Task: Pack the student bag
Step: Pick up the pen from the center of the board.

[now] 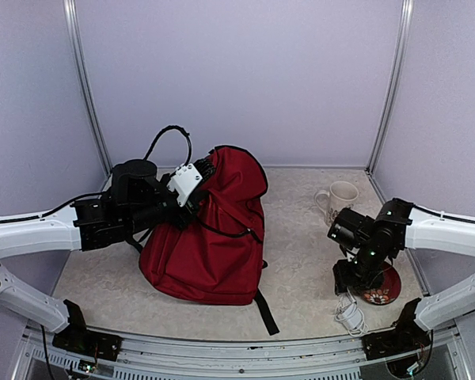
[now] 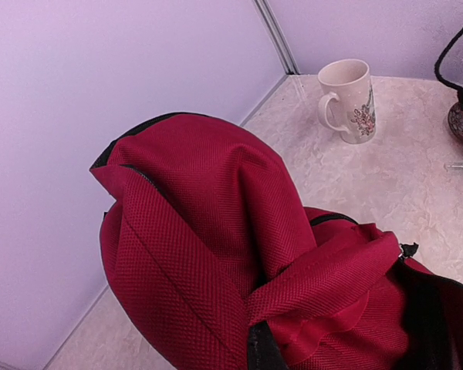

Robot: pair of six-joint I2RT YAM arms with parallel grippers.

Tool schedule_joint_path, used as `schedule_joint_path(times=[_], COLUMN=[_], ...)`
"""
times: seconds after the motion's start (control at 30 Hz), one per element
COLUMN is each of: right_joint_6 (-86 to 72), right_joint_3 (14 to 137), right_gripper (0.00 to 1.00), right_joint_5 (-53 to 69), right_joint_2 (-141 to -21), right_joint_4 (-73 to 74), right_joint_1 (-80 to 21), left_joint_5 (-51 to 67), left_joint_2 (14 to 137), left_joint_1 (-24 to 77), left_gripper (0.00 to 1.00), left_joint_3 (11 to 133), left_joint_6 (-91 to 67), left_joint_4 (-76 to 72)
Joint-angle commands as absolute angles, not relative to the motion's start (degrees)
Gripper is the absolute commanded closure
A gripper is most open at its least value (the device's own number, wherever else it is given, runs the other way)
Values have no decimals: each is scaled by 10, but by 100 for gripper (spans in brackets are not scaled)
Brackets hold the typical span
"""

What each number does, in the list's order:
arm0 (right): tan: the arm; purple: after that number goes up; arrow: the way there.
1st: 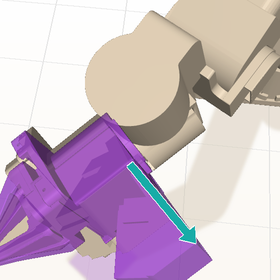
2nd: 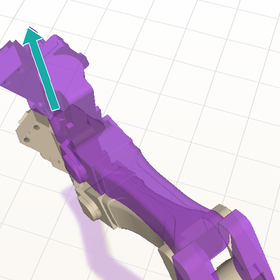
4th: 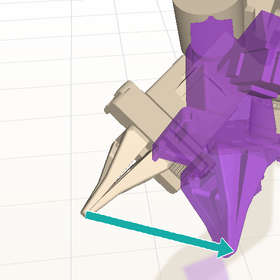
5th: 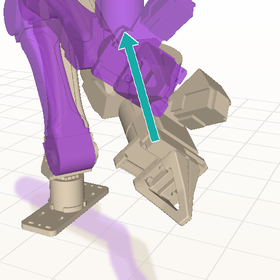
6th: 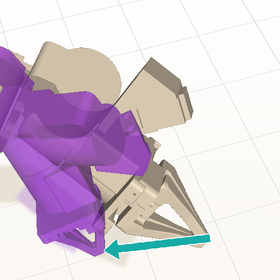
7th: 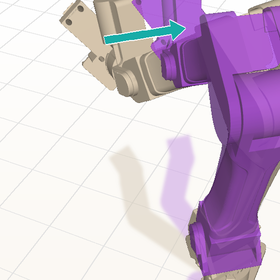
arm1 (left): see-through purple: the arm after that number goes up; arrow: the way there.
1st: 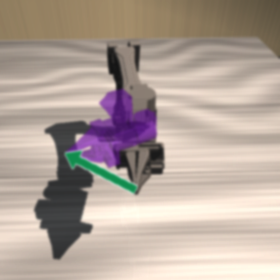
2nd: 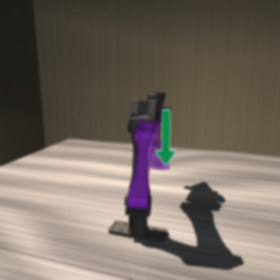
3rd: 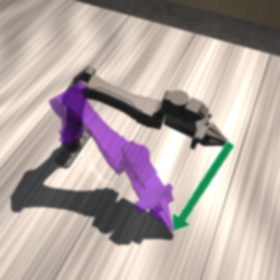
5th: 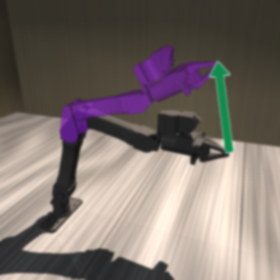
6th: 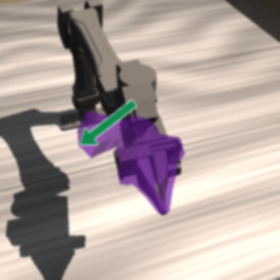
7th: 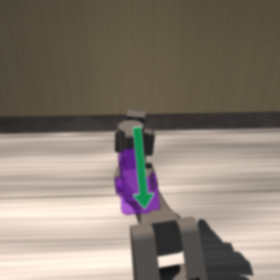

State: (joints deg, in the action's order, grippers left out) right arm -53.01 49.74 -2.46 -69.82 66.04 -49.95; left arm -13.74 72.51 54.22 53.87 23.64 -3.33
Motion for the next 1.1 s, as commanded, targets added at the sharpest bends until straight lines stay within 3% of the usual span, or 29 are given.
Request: schedule_joint_path(times=[0.0, 0.1, 0.27, 0.47, 0.67, 1.07], right_joint_6=[-450, -406, -359, -341, -315, -313], right_joint_3=[486, 496, 490, 466, 458, 454], right_gripper=[45, 58, 66, 57, 71, 79], right_joint_5=[-65, -81, -77, -56, -13, -46], right_joint_2=[-732, -766, -826, -860, -915, -870], right_joint_4=[552, 531, 511, 478, 426, 447], right_joint_1=[-425, -387, -351, -343, -343, -344], left_joint_5=[-119, -120, -122, -119, -119, -116], left_joint_2=[716, 713, 715, 709, 711, 711], left_joint_1=[556, 556, 556, 557, 557, 557], left_gripper=[100, 100, 100, 100, 100, 100], left_joint_3=[576, 576, 575, 573, 575, 576], left_joint_6=[241, 240, 246, 247, 246, 245], left_joint_4=[-110, -110, -110, -111, -107, -106])
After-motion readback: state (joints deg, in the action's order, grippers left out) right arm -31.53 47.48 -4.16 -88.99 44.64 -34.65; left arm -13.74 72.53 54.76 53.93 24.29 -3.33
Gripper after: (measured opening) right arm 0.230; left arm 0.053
